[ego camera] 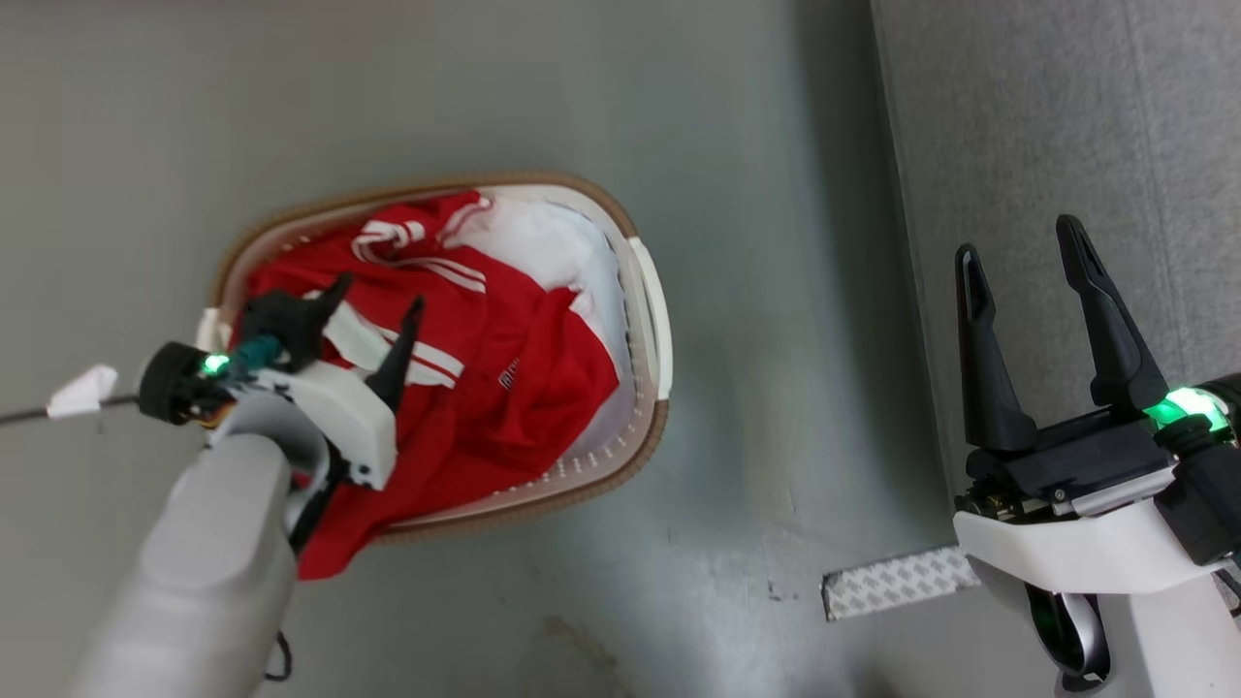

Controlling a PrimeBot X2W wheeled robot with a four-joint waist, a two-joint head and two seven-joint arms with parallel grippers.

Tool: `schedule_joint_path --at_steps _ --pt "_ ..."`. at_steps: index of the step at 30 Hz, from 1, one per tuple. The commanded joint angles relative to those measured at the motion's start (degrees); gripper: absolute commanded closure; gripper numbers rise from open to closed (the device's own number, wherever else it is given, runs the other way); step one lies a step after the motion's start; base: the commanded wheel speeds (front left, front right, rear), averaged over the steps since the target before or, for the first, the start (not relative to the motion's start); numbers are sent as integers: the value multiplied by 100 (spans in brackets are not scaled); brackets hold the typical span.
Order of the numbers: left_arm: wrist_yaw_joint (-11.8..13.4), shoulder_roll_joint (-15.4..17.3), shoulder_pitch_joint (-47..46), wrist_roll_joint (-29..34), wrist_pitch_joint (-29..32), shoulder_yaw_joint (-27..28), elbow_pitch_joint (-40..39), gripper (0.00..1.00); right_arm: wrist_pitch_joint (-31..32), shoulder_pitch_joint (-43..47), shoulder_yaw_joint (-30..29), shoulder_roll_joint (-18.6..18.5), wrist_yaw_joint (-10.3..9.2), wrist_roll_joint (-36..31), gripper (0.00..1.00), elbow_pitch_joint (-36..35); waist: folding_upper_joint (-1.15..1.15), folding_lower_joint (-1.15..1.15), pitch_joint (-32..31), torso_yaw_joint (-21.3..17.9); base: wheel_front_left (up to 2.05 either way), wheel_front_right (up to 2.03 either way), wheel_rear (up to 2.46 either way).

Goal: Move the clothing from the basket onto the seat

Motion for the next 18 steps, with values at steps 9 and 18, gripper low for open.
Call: schedule_joint_path --at_steps 9,18 --pt "10 145 -494 -135 124 -12 861 0 0 -177 68 -6 -12 117 0 20 0 -3 368 -195 0 0 0" --pt "61 102 -669 -237 90 -45 1257 0 0 -112 61 -7 -12 179 0 50 0 -3 388 -210 0 0 0"
